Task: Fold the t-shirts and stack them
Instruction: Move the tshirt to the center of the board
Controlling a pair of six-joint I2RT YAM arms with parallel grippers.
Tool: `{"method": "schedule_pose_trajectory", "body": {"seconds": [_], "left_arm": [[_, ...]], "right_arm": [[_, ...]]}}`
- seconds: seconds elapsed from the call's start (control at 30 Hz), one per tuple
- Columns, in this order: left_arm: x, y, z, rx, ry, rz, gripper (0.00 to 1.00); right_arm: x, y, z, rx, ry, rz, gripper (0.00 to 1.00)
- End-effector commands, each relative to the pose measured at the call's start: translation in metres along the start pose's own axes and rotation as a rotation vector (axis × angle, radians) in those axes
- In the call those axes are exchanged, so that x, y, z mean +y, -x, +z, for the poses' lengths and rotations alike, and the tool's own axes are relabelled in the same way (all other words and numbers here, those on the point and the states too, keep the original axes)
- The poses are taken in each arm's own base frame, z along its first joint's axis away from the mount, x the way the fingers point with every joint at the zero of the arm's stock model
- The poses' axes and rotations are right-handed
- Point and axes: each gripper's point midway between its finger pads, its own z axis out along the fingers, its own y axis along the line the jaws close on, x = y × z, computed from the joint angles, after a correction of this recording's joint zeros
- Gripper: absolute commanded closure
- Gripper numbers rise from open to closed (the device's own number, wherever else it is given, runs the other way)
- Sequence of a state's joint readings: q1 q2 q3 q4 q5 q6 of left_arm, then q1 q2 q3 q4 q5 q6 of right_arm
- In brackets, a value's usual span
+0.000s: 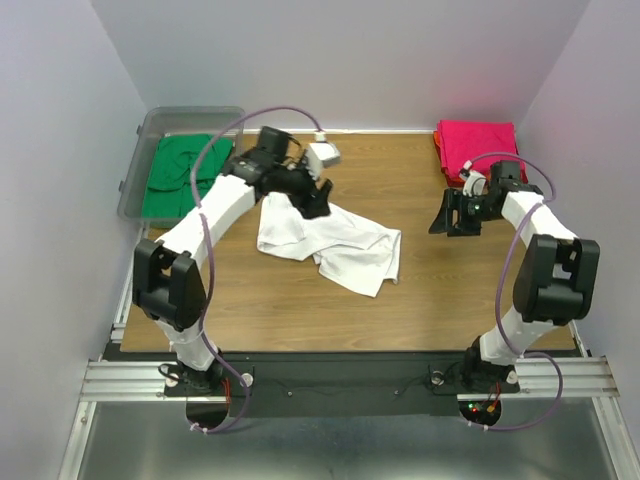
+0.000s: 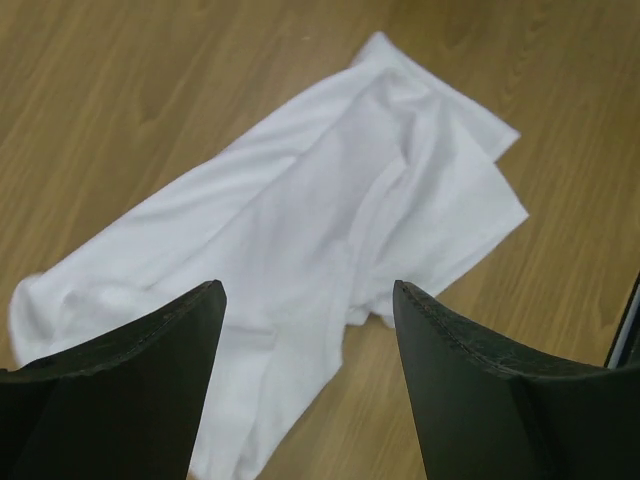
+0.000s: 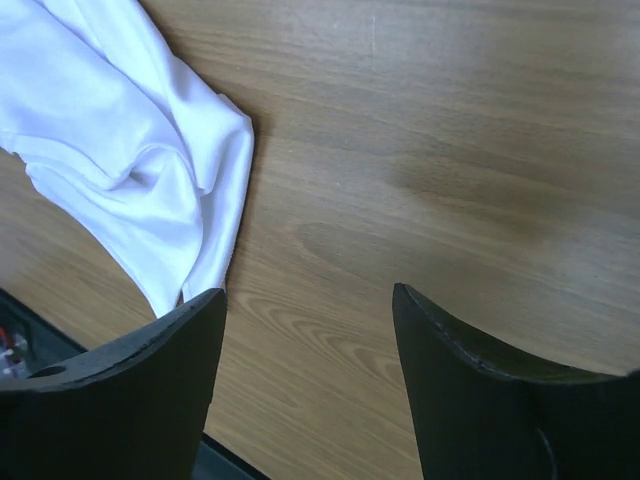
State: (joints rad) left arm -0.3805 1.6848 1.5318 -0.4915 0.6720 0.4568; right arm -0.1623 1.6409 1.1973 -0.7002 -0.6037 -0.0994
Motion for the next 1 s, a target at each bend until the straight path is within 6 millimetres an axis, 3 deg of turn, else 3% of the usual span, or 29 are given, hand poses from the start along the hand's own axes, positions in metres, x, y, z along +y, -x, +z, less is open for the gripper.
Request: {"method": "schedule_pose_trajectory", "body": {"seconds": [0.0, 0.03, 0.07, 0.2, 0.3, 0.53, 0.7, 0.87, 0.93, 0.97], "left_arm": [[-0.026, -0.008, 0.037, 0.063, -0.039, 0.097, 0.2], [-0.034, -0.007, 0.046, 0.07, -0.054, 0.099, 0.2], [-0.056, -0.005, 0.062, 0.076, -0.089, 0.128, 0.2], [-0.098, -0.022, 0.105, 0.147, -0.128, 0.156, 0.21], [-0.13, -0.034, 0.124, 0.19, -0.16, 0.197, 0.21], [-0.177, -0.09, 0.158, 0.338, -0.216, 0.215, 0.21], [-0.193, -0.118, 0.168, 0.409, -0.22, 0.232, 0.21], [-0.184, -0.139, 0.175, 0.465, -0.156, 0.214, 0.25], [-0.181, -0.147, 0.175, 0.494, -0.139, 0.212, 0.31], [-0.18, -0.149, 0.174, 0.502, -0.134, 0.214, 0.47]], "right_arm": [[0.01, -0.005, 0.012, 0.034, 0.086, 0.033, 0.28], [0.008, -0.007, 0.014, 0.043, 0.089, 0.045, 0.3], [0.007, -0.008, 0.016, 0.048, 0.089, 0.052, 0.31], [0.003, -0.015, 0.02, 0.07, 0.082, 0.07, 0.33], [0.001, -0.019, 0.022, 0.081, 0.079, 0.077, 0.34], [-0.001, -0.03, 0.028, 0.112, 0.083, 0.101, 0.36], [-0.002, -0.037, 0.03, 0.126, 0.086, 0.109, 0.37], [-0.001, -0.038, 0.029, 0.126, 0.086, 0.108, 0.37], [-0.001, -0.038, 0.028, 0.126, 0.086, 0.108, 0.37], [-0.001, -0.038, 0.028, 0.125, 0.084, 0.105, 0.37]]}}
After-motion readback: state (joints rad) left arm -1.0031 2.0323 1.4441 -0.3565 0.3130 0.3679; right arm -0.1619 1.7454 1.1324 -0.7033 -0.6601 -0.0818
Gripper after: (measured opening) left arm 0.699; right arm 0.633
